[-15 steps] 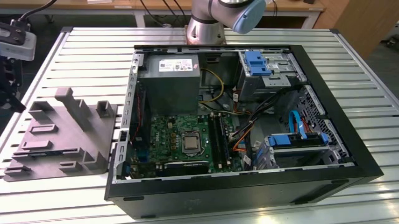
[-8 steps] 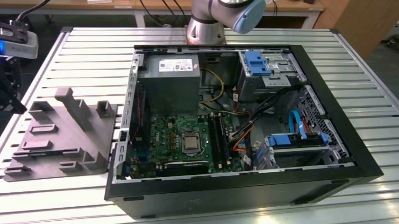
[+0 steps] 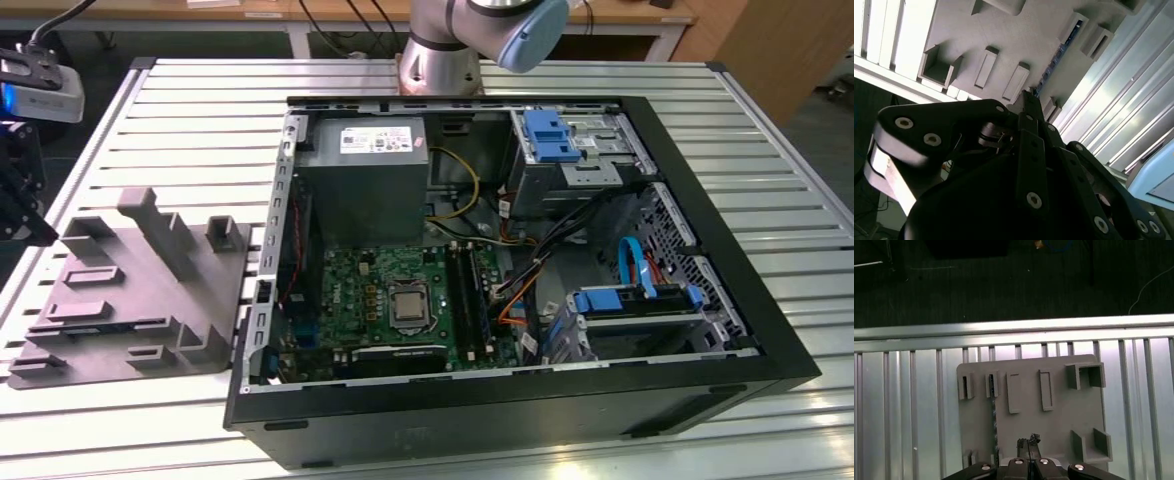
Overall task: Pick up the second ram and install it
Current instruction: 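Pick up the second ram and move it above second insertion slot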
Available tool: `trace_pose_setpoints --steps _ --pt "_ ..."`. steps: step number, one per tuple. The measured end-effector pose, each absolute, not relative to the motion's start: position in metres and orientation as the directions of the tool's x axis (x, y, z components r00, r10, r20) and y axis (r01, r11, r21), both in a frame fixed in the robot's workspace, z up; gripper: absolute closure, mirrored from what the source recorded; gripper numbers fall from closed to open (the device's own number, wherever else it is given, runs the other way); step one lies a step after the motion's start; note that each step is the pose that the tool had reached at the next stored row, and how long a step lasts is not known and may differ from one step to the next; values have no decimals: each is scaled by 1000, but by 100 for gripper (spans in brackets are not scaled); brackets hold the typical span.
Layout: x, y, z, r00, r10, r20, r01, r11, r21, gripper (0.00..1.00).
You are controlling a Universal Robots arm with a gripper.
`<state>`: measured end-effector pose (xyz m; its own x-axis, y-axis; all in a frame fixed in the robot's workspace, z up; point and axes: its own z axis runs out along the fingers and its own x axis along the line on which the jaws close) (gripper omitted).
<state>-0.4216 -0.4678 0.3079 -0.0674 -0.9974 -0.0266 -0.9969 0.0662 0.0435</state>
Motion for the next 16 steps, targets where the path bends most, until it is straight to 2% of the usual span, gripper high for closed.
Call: trace_pose_setpoints --steps 16 --pt "-422 -477 295 -59 -998 -29 -997 58 42 90"
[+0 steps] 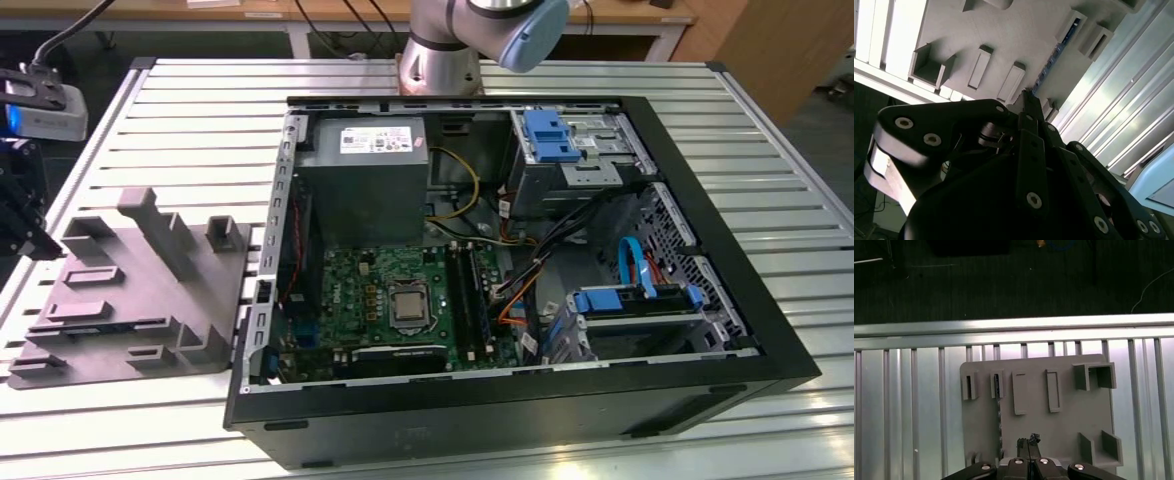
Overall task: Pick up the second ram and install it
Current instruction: 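Pick up the second ram and move it above second insertion slot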
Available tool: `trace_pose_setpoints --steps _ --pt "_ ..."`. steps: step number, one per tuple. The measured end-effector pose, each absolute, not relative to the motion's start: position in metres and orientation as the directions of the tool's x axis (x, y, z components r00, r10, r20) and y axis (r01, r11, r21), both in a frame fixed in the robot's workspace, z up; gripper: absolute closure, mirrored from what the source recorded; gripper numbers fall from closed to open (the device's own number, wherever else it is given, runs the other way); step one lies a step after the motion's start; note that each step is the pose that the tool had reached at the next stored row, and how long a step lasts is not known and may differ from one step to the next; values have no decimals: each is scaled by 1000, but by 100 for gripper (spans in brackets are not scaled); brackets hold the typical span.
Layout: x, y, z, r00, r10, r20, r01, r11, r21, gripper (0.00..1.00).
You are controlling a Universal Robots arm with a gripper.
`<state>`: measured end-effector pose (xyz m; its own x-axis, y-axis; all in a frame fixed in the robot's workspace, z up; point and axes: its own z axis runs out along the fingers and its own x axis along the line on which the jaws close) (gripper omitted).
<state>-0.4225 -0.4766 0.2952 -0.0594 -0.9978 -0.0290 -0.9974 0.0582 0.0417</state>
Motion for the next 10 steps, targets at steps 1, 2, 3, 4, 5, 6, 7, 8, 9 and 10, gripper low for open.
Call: trace_pose_setpoints --steps 1,2,3,4,5,6,7,8,9,10 --pt "-422 -478 294 -59 -998 -29 -997 58 42 90" --pt "-422 -479 293 -58 -998 -29 -998 57 42 90" --pt "-423 -480 291 -58 -998 -29 -998 56 42 90" --pt "-423 -482 290 -57 -998 -29 -998 56 42 90" --pt "-423 -483 289 -56 -998 -29 -998 55 42 90" --pt "-423 -484 288 -55 -998 -29 -998 54 42 90" --pt "-422 -486 287 -54 -998 -29 -998 53 42 90" --pt "-422 -487 286 -53 -998 -29 -998 52 42 90" --pt "-422 -488 284 -53 -998 -29 -998 51 41 90" --pt "-422 -488 282 -52 -998 -29 -998 51 42 90"
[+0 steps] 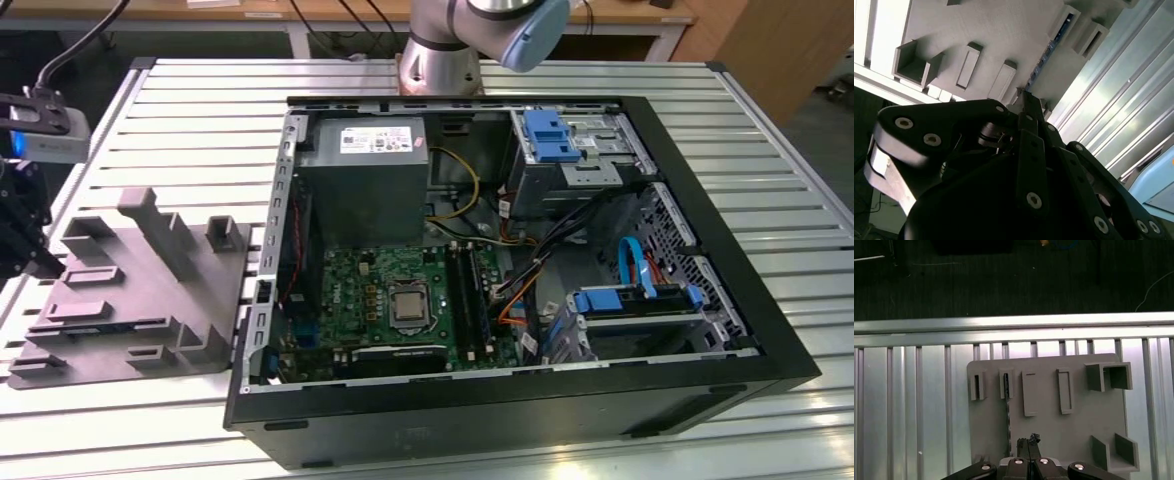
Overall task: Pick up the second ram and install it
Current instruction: 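Pick up the second ram and move it above second insertion slot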
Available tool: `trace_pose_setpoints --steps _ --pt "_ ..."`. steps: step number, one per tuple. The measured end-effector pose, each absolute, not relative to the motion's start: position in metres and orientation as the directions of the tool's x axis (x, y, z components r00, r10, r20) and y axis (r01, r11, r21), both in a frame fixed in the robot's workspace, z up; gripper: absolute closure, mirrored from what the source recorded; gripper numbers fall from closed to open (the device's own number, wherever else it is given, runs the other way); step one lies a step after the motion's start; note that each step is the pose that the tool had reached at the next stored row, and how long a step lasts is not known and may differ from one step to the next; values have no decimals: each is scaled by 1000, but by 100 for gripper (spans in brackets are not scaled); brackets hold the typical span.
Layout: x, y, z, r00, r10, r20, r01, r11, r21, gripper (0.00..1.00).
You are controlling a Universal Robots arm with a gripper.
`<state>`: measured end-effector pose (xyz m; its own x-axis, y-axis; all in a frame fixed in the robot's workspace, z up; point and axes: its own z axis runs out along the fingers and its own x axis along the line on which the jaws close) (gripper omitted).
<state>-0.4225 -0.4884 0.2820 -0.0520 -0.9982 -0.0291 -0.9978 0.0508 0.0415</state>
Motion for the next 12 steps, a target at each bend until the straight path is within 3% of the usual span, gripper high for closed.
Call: trace_pose_setpoints --steps 12 --pt "-422 -498 263 -44 -999 -29 -998 43 42 90"
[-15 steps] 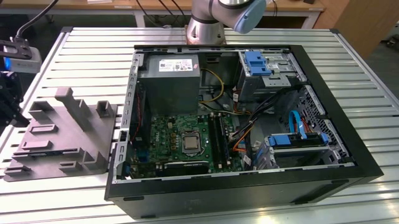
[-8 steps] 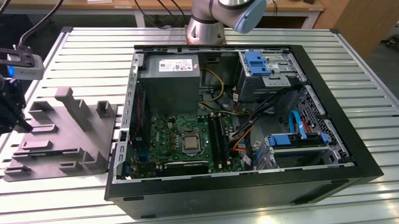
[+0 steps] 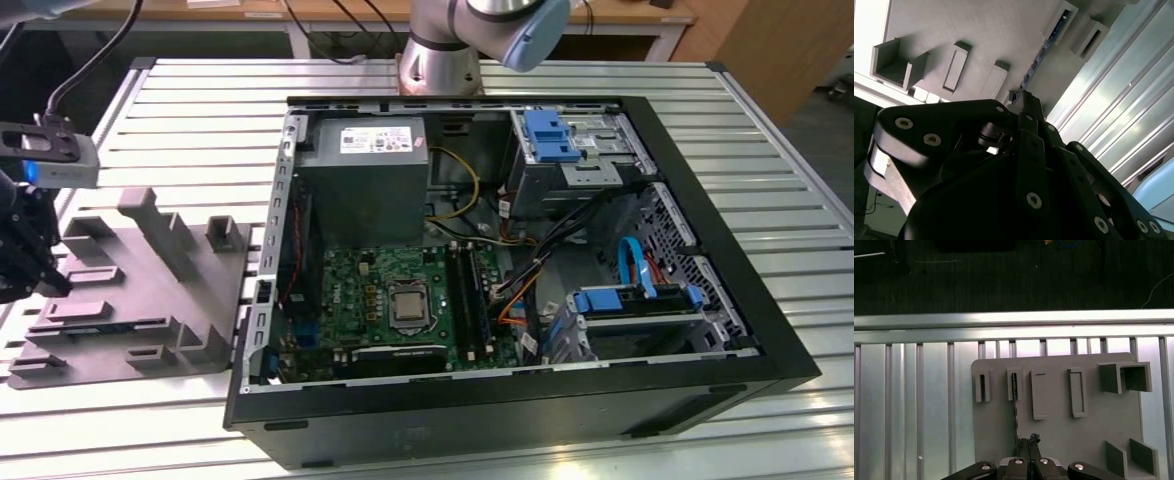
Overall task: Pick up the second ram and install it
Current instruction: 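Pick up the second ram and move it above second insertion slot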
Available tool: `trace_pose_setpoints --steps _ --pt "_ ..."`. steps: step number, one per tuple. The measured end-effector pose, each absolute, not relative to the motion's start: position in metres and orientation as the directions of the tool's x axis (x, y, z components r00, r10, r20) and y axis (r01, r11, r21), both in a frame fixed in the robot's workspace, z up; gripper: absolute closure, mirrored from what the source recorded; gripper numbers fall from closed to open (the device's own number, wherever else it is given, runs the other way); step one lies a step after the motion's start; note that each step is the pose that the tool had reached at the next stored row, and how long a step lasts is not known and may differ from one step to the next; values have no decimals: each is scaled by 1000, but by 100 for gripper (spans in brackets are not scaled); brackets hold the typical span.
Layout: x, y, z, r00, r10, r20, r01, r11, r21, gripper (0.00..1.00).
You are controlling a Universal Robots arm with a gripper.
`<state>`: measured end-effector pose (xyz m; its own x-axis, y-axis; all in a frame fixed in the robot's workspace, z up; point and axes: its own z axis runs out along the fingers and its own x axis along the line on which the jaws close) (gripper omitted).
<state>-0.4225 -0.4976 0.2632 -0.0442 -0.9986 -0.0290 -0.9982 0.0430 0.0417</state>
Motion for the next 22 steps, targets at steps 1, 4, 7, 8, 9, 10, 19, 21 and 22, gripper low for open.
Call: trace_pose_setpoints --steps 1,4,7,8,9,10,19,21,22 --pt "-422 -498 262 -44 -999 -29 -998 42 41 90" --pt "-422 -500 257 -43 -999 -29 -998 41 42 90" --pt "-422 -501 252 -42 -999 -29 -998 40 42 90" --pt "-422 -501 251 -41 -999 -29 -998 40 42 90" --pt "-422 -501 250 -41 -999 -29 -998 40 42 90" --pt "-422 -502 248 -41 -999 -29 -998 40 42 90" --pt "-422 -502 238 -36 -999 -29 -999 35 42 90" --pt "-422 -502 235 -35 -999 -29 -999 34 42 90" --pt "-422 -503 234 -34 -999 -29 -999 33 42 90"
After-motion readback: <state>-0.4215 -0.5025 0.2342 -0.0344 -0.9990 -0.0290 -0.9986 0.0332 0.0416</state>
